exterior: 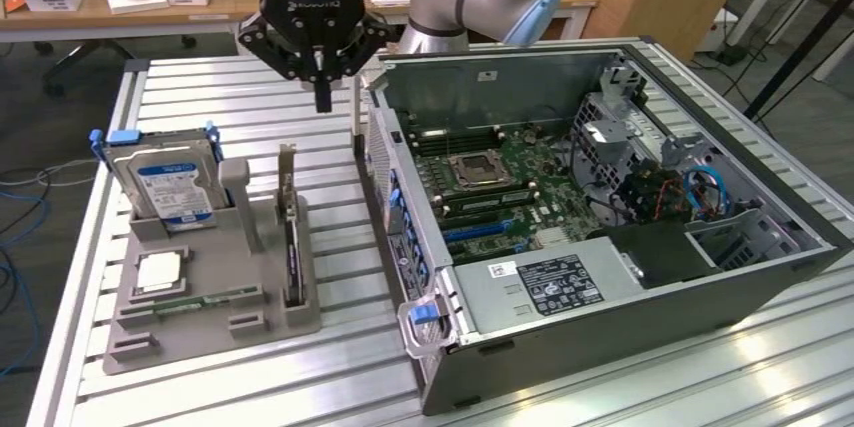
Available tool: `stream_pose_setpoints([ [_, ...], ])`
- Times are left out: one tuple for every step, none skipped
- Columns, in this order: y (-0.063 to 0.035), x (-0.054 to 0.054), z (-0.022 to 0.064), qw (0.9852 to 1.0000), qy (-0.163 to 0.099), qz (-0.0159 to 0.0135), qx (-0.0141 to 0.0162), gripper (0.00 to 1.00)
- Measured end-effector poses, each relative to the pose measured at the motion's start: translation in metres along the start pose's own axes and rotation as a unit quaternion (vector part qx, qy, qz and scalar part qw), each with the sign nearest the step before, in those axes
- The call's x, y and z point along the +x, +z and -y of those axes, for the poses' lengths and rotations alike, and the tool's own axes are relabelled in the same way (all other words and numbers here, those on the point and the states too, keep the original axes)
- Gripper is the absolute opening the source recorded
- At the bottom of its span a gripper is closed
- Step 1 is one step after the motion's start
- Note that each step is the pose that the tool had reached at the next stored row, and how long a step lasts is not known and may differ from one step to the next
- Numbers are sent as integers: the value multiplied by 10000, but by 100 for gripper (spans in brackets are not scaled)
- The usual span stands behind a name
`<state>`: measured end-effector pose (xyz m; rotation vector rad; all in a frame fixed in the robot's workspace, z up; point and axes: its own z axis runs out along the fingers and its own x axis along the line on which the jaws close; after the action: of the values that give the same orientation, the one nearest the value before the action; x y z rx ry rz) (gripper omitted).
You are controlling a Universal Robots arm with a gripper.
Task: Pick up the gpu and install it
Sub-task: 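Reach for the gpu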
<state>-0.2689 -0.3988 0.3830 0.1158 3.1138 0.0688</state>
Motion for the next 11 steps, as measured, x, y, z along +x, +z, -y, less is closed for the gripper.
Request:
stream_pose_setpoints([
  [0,12,1,10000,0,1,0,11],
  [0,25,2,10000,0,0,0,11],
  [-1,36,3,10000,0,0,0,11],
  [-1,45,3,10000,0,0,0,11],
  [-1,53,4,10000,0,0,0,11],
  [-2,61,5,10000,0,0,0,11],
  [-1,71,5,10000,0,0,0,11],
  [-1,82,6,10000,0,0,0,11],
  [-2,93,7,10000,1,0,0,11],
  [-2,102,7,10000,0,0,0,11],
  [-3,111,8,10000,0,0,0,11],
])
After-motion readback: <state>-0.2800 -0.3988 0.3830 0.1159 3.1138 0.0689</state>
